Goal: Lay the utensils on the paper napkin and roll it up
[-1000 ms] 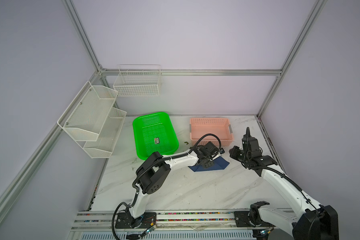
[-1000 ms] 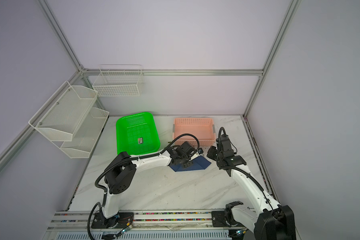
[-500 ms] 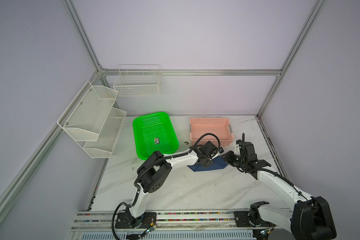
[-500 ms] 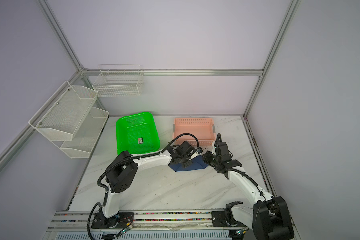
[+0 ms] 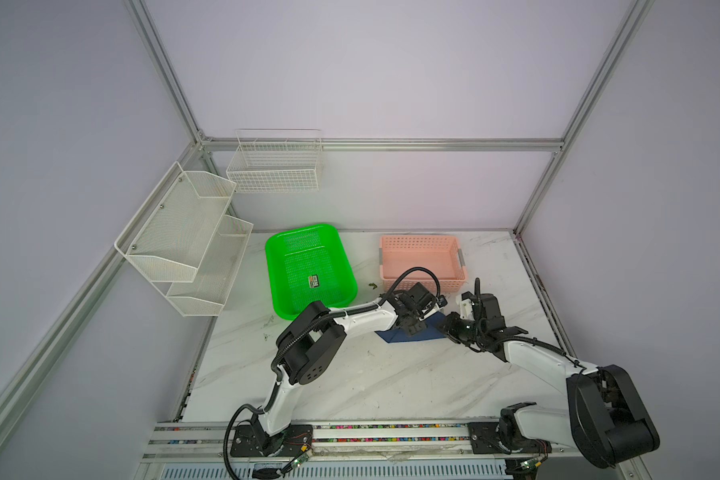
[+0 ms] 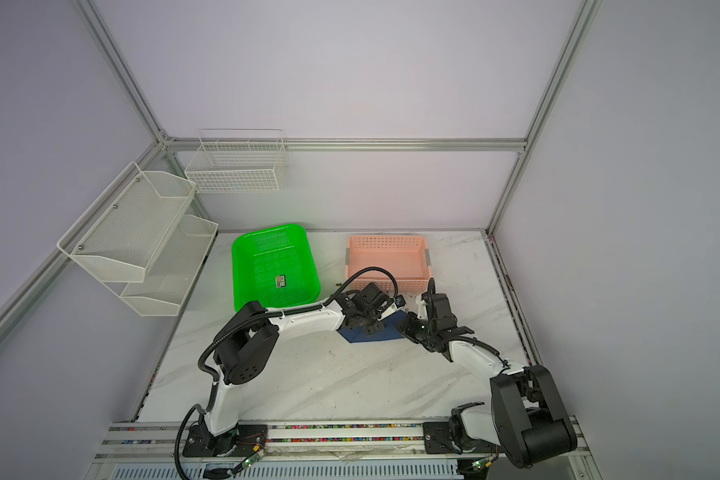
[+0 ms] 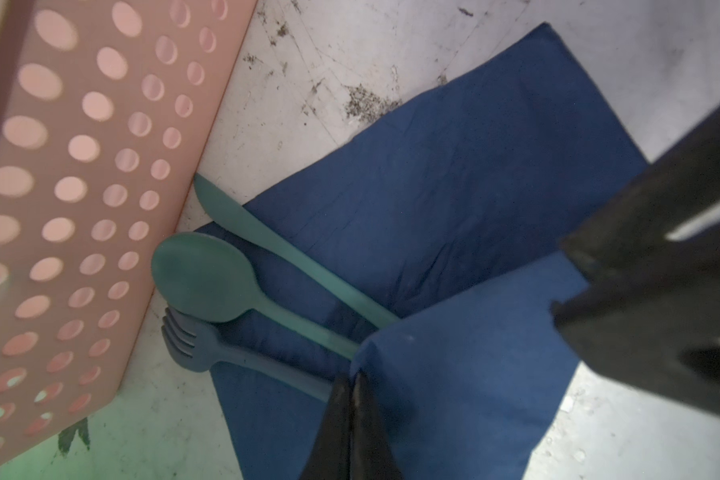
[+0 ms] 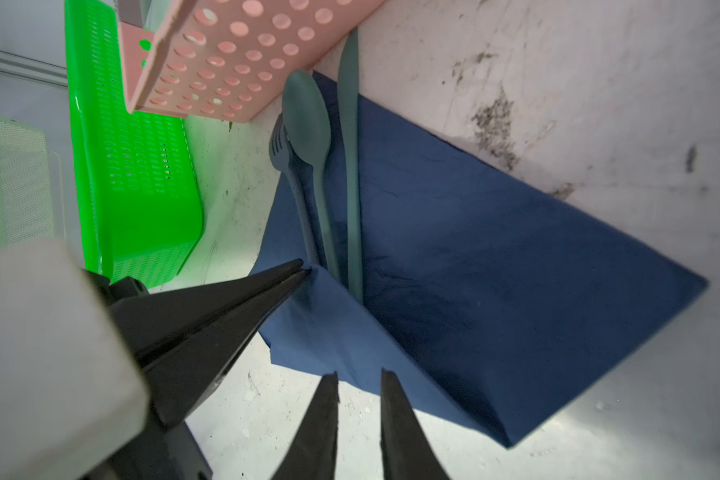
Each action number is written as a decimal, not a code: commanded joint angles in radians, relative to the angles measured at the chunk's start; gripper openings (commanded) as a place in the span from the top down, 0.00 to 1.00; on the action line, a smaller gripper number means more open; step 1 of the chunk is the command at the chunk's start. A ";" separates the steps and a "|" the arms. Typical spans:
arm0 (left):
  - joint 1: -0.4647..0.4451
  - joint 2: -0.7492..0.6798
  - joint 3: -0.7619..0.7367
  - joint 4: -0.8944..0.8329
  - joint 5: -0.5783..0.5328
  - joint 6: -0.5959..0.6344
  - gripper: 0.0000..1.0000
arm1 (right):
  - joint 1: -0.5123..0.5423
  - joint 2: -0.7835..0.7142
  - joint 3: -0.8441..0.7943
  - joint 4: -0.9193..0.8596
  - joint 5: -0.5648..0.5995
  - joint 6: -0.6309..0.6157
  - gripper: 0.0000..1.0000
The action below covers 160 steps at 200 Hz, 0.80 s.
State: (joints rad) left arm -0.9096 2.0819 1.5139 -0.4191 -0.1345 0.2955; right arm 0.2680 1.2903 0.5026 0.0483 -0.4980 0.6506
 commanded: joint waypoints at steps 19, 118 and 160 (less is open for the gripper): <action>0.007 0.001 0.052 0.026 0.006 -0.012 0.95 | -0.005 0.046 -0.024 0.108 -0.028 0.017 0.81; 0.008 0.015 0.055 0.026 -0.002 -0.014 0.91 | -0.005 0.180 -0.042 0.162 0.003 0.004 0.84; 0.008 -0.019 0.057 0.026 -0.026 -0.030 0.77 | -0.005 0.172 -0.037 0.125 0.041 -0.004 0.86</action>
State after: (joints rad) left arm -0.9096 2.0998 1.5139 -0.4099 -0.1432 0.2787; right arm 0.2665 1.4620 0.4690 0.1905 -0.5014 0.6529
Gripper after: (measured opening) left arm 0.190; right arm 0.141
